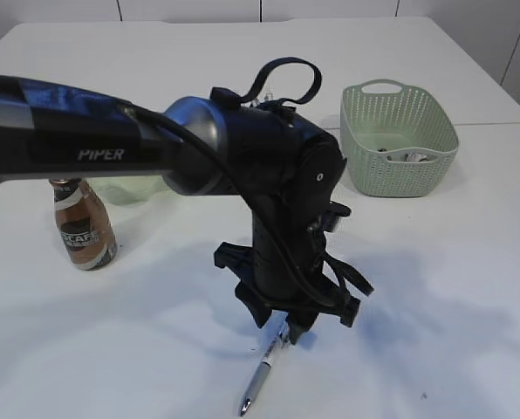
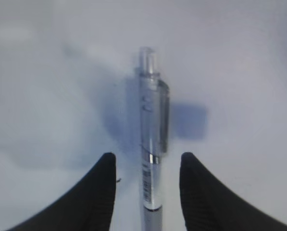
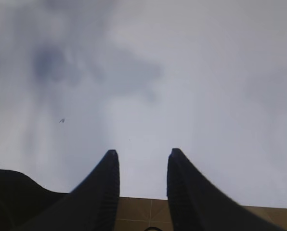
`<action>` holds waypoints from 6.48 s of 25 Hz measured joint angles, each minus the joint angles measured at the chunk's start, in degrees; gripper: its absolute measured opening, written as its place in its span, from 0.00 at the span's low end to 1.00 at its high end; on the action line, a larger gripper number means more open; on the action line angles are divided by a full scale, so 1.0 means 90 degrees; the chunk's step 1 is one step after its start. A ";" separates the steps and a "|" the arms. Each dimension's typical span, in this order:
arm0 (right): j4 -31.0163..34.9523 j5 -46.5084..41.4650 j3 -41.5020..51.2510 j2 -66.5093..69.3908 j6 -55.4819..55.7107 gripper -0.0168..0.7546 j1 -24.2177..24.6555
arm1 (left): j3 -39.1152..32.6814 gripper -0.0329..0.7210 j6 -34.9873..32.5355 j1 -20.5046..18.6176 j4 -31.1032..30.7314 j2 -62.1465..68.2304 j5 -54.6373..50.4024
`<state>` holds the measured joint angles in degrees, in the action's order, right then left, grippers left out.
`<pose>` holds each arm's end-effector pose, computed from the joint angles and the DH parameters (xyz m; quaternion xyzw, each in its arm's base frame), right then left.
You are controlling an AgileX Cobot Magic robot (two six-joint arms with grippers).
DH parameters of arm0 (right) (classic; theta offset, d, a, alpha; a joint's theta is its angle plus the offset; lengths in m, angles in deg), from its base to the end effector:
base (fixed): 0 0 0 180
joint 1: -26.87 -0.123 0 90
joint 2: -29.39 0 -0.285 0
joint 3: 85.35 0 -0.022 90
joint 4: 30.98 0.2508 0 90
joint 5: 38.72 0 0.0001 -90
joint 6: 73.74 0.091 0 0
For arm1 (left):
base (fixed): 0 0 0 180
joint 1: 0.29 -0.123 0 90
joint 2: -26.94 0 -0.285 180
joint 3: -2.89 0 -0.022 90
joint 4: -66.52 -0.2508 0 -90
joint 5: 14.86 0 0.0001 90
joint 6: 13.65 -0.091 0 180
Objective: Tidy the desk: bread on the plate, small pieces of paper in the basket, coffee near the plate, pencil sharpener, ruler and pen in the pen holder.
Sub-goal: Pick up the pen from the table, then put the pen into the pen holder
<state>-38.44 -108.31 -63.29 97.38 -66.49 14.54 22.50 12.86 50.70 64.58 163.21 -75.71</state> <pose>0.1739 0.0267 0.3244 -0.0551 0.9807 -0.0331 0.1847 0.2815 -0.3432 0.1363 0.2197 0.9752 -0.0019 0.0263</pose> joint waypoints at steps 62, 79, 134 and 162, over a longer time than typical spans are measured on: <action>0.0153 -0.0034 0.0000 0.0000 0.0011 0.39 0.0000 | 0.0000 0.44 0.0348 0.0097 -0.0465 0.0327 0.0741; 0.0177 -0.0034 0.0000 0.0000 0.0011 0.39 0.0000 | 0.0054 0.36 0.0348 0.0088 -0.0509 0.0392 0.0751; 0.0219 0.0038 0.0000 0.0000 0.0011 0.39 0.0000 | 0.0678 0.19 0.0661 -0.0093 -0.2625 -0.0753 0.0825; 0.0184 0.0608 0.0000 0.0000 -0.0021 0.38 0.0000 | 0.0678 0.19 0.0686 -0.1287 -0.3269 -0.1362 0.4806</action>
<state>-36.78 -102.84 -63.29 97.38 -66.68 14.54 28.61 19.03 39.11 35.16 150.95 -32.46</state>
